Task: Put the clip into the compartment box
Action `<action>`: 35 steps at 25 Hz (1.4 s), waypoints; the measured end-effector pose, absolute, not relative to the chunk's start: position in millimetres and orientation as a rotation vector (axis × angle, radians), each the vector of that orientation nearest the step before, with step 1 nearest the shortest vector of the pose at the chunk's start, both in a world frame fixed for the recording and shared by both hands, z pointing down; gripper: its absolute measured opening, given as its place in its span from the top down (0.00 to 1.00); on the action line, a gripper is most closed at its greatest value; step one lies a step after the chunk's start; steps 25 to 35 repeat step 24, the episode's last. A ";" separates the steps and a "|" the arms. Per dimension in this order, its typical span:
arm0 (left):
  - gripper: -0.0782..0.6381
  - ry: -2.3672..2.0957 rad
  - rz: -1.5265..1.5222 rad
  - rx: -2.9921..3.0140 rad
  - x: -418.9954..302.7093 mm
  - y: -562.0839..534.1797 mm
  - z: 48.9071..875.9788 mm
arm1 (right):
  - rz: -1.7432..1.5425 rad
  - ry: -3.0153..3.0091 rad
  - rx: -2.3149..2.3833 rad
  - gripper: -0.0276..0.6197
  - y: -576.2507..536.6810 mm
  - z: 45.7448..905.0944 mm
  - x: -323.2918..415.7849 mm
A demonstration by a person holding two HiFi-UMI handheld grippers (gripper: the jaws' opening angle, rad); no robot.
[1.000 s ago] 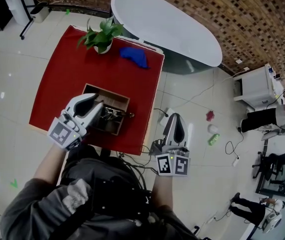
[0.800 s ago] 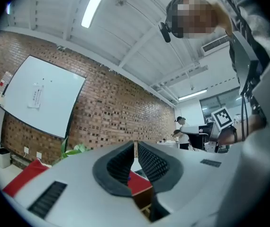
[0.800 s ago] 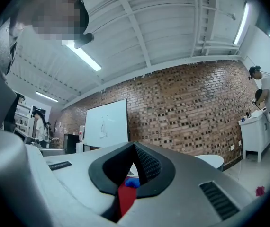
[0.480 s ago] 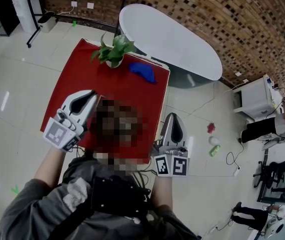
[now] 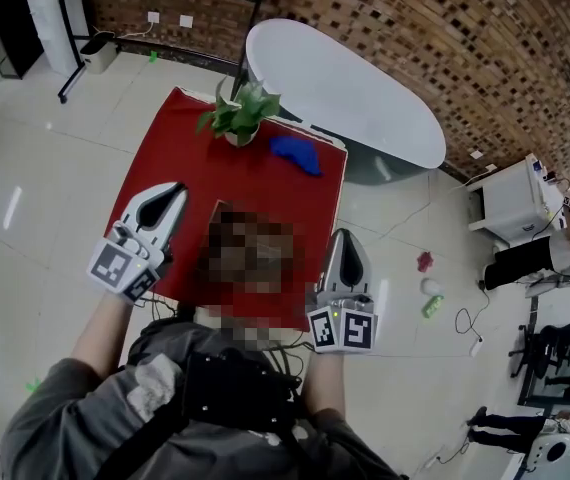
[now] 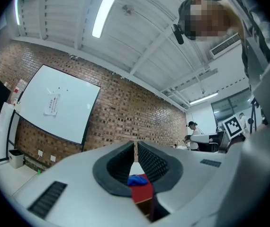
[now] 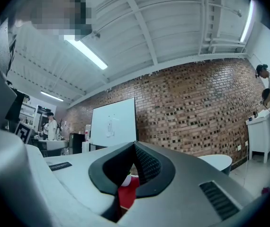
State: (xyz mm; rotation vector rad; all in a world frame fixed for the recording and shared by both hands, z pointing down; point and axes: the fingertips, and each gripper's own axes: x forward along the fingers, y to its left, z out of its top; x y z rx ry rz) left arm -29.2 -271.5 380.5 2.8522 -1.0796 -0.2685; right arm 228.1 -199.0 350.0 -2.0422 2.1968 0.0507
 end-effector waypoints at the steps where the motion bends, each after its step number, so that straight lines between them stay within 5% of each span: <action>1: 0.80 -1.079 -0.269 2.850 -31.6 -272.0 379.4 | 0.052 2.199 -2.052 0.93 -199.5 350.0 226.2; 35: 0.80 -0.930 -0.201 2.940 2.9 -264.9 385.1 | 0.101 2.238 -2.132 0.93 -200.7 359.6 230.6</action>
